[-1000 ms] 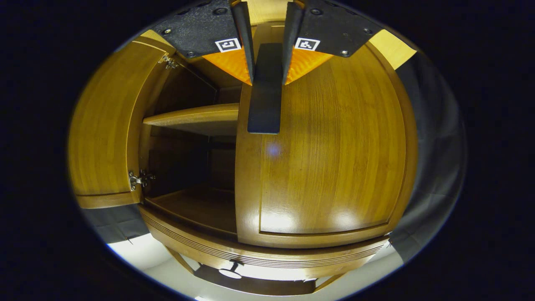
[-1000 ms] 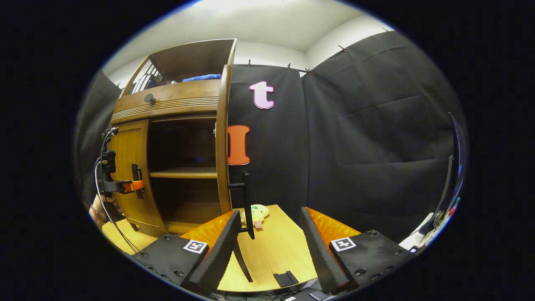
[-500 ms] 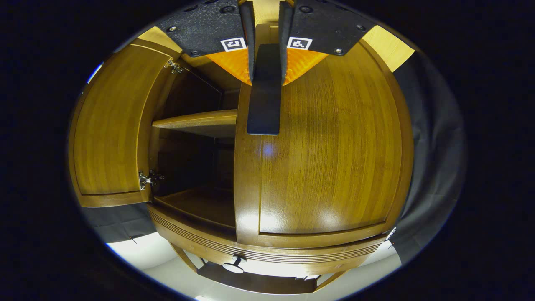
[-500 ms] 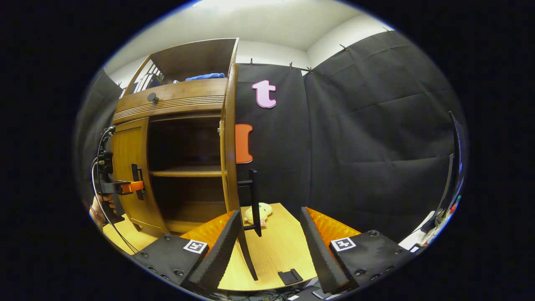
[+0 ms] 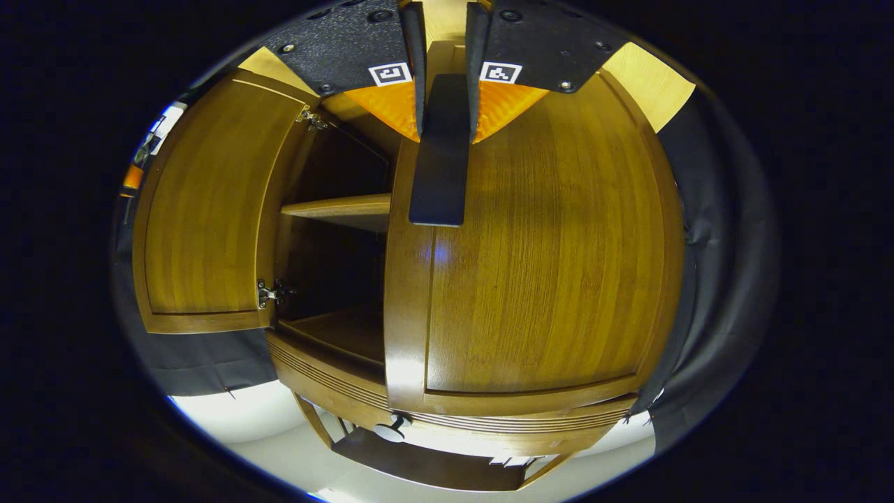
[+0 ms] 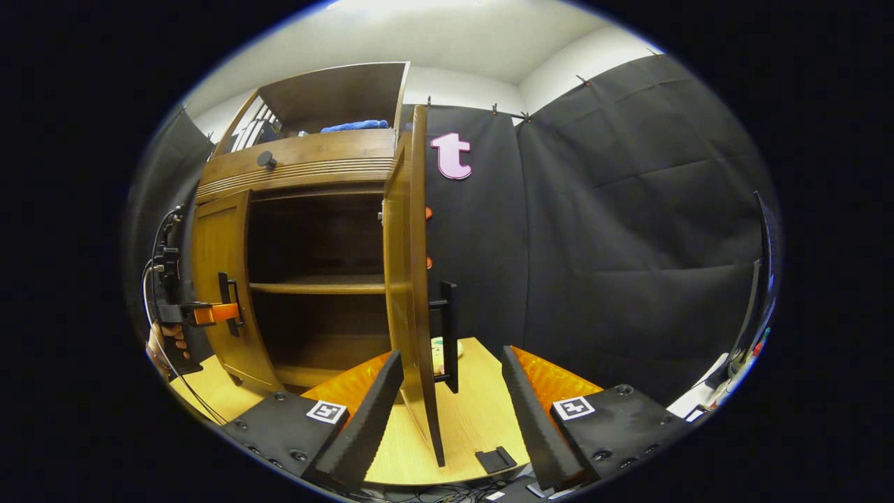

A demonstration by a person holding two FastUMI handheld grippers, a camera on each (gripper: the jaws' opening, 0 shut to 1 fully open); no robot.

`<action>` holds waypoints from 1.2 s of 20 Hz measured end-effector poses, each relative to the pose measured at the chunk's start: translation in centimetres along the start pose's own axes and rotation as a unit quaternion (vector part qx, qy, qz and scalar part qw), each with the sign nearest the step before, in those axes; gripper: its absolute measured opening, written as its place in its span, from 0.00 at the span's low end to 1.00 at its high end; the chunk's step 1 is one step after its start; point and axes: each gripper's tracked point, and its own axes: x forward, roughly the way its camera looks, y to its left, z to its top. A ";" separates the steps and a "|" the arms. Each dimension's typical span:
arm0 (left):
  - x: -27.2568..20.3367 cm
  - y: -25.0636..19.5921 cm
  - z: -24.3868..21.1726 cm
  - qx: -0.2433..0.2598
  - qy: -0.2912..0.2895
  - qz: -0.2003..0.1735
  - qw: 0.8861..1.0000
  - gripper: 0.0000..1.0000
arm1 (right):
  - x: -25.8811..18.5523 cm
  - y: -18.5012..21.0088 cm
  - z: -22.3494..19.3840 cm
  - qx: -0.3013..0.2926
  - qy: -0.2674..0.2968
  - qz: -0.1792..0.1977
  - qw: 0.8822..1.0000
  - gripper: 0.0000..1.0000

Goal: Open the right door of the double-door shoe cabinet with the right hand, and open the left door with the left hand.

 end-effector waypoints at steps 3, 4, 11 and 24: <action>-0.5 0.3 0.8 0.002 0.001 -0.006 1.000 0.23 | 0.0 0.8 0.2 -0.003 -0.002 0.005 1.000 0.93; -0.7 0.3 1.0 0.002 0.001 -0.009 1.000 0.24 | 0.0 1.1 0.2 -0.004 -0.003 0.007 1.000 0.93; -2.8 0.6 1.3 0.004 0.001 -0.021 1.000 0.23 | 0.2 2.7 0.6 -0.009 -0.006 0.020 1.000 0.89; -7.8 2.2 0.9 0.003 -0.010 -0.026 1.000 0.22 | 0.6 4.0 0.4 -0.004 -0.007 0.041 0.999 0.89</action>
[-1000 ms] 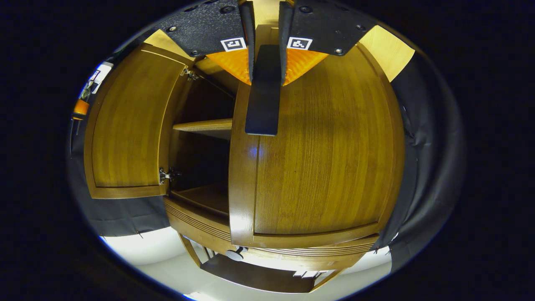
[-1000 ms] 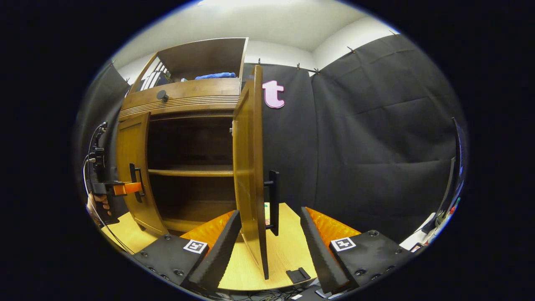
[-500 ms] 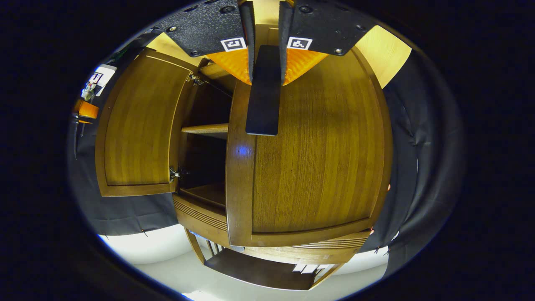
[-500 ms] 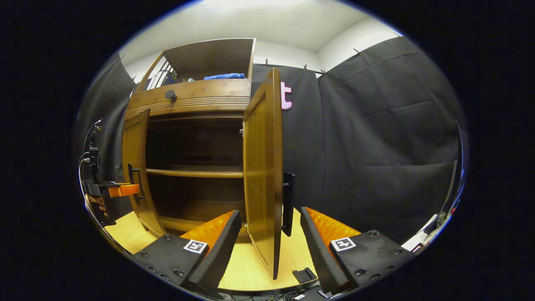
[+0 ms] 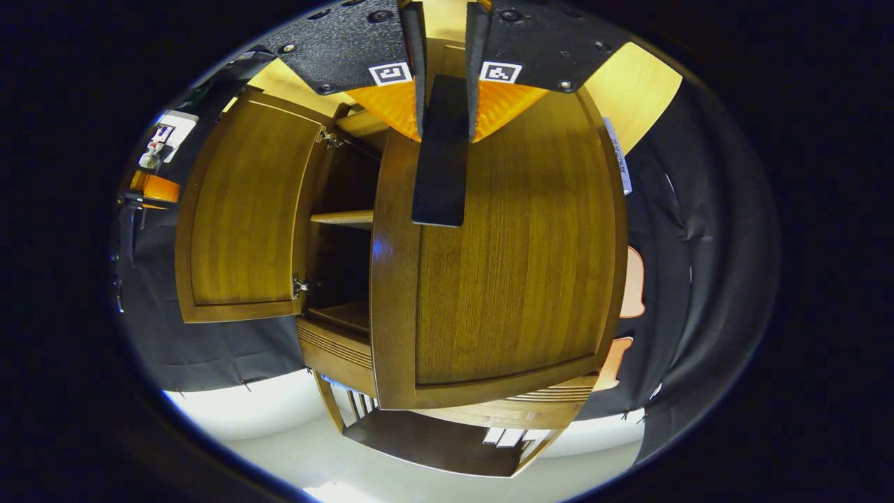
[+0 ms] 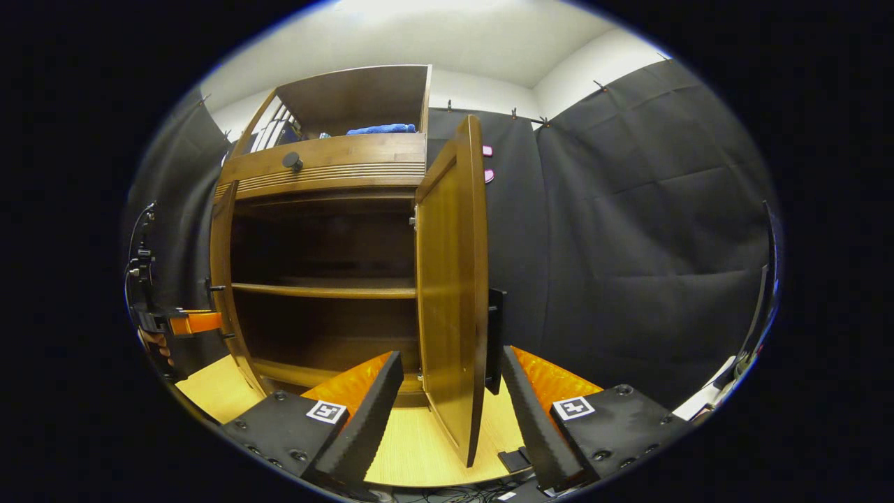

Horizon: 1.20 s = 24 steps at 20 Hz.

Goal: Open the right door of the double-door shoe cabinet with the right hand, and open the left door with the left hand.

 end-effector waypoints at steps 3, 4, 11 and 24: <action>-0.8 0.5 0.0 -0.001 -0.002 0.002 1.000 0.22 | 0.0 0.2 0.0 0.002 0.000 0.004 1.000 0.89; -1.3 0.7 0.0 -0.002 -0.003 0.003 1.000 0.24 | 0.0 0.2 -0.1 0.003 0.000 0.005 1.000 0.89; -4.4 2.8 0.0 0.002 -0.011 0.021 1.000 0.23 | -0.2 1.5 -0.4 0.004 0.003 0.018 1.000 0.89; -9.1 6.9 0.6 0.014 -0.019 0.049 0.999 0.05 | -0.8 4.0 -0.5 0.007 -0.002 0.039 0.999 0.94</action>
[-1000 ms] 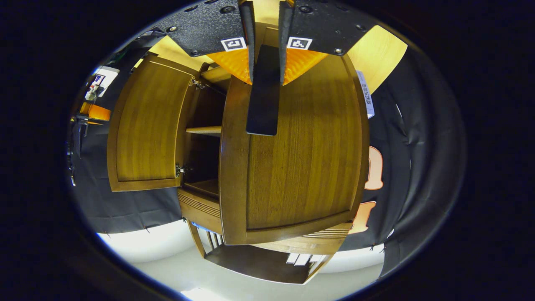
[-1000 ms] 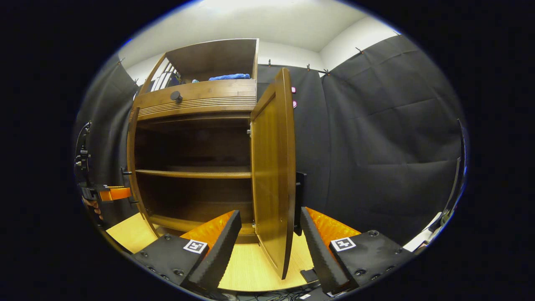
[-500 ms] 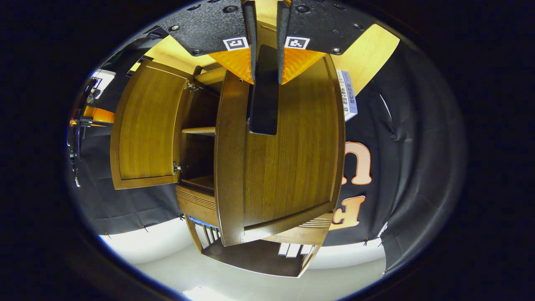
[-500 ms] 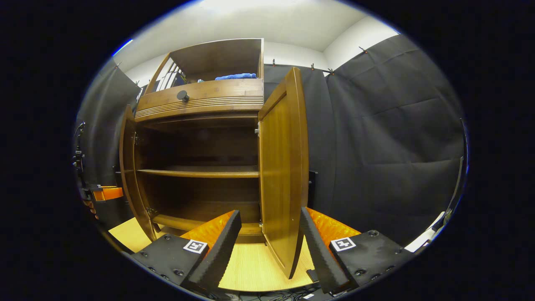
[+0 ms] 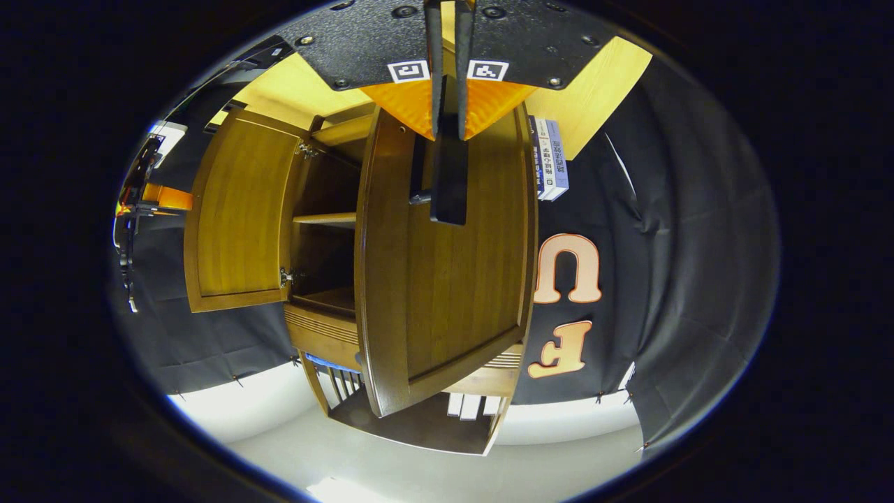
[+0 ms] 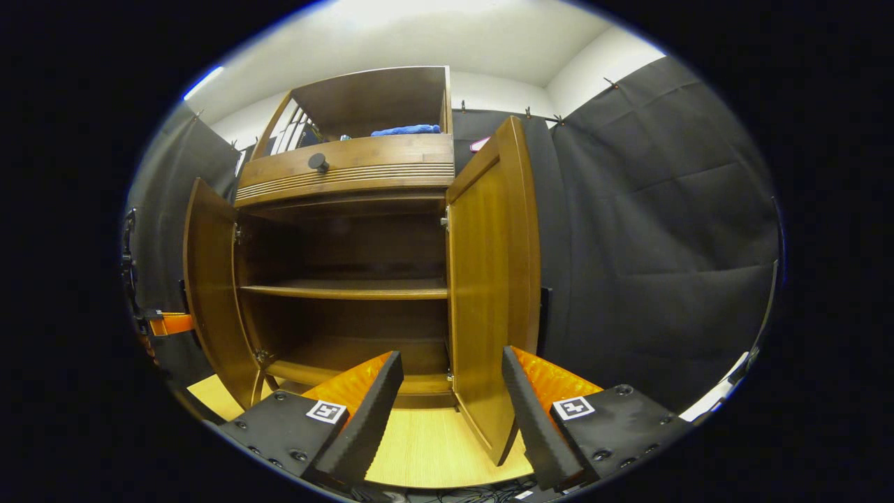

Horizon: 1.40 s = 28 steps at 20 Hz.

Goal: Open the right door of the double-door shoe cabinet with the right hand, and open the left door with the left hand.

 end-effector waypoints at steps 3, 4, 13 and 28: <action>-0.5 0.9 0.0 0.003 -0.001 0.006 1.000 0.06 | -0.2 0.5 0.2 -0.002 -0.001 0.000 1.000 0.95; -0.7 1.2 0.0 0.002 -0.001 0.008 1.000 0.06 | -0.3 0.6 0.3 -0.002 -0.002 0.000 1.000 0.92; -1.8 4.0 0.1 0.009 0.001 0.030 1.000 0.05 | -0.8 0.9 0.1 -0.001 -0.001 0.000 1.000 0.89; -3.3 9.6 0.3 0.013 0.001 0.089 0.996 0.01 | -0.5 1.9 -0.4 0.000 0.003 0.004 1.000 0.91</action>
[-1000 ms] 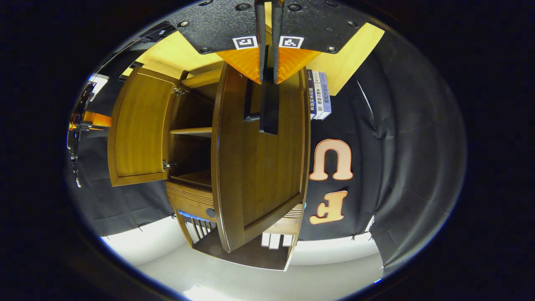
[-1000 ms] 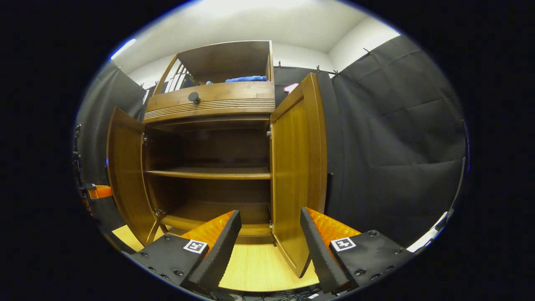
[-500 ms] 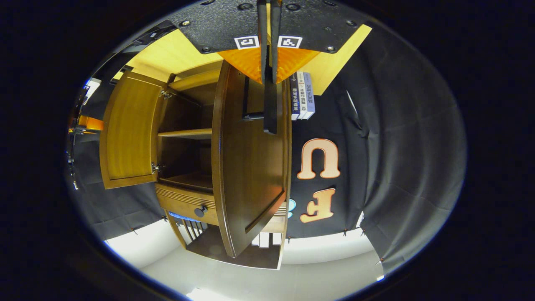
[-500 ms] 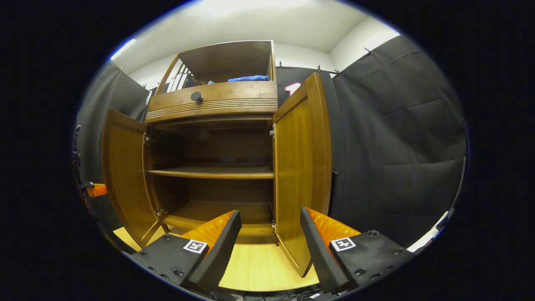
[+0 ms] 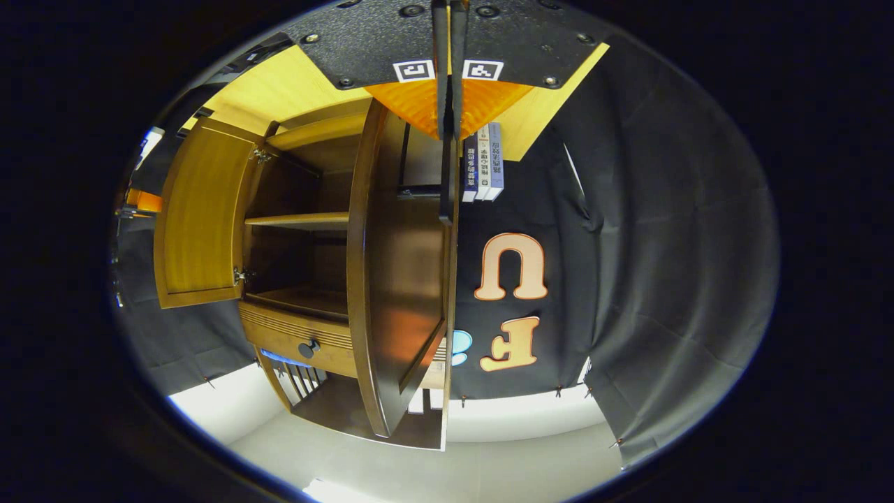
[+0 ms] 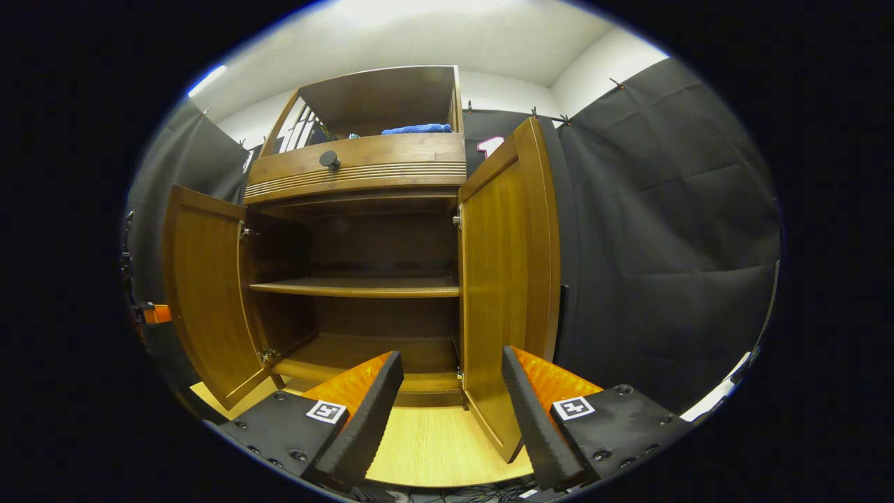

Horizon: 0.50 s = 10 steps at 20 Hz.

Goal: Open the right door of the double-door shoe cabinet with the right hand, and open the left door with the left hand.

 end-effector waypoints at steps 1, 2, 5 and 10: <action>0.0 0.4 0.0 0.002 0.000 0.005 1.000 0.01 | 0.0 0.0 0.0 0.000 0.001 0.000 1.000 0.90; 0.0 0.8 0.0 0.005 -0.001 0.011 1.000 0.03 | 0.0 0.0 -0.1 -0.001 0.001 0.000 1.000 0.89; 0.0 2.2 0.0 0.013 -0.003 0.031 0.999 0.03 | -0.1 -0.1 -0.3 -0.004 0.002 -0.001 1.000 0.92; -0.3 3.4 -0.3 -0.002 0.003 0.037 0.999 0.00 | 0.3 -0.2 -0.6 -0.001 0.007 -0.004 1.000 0.89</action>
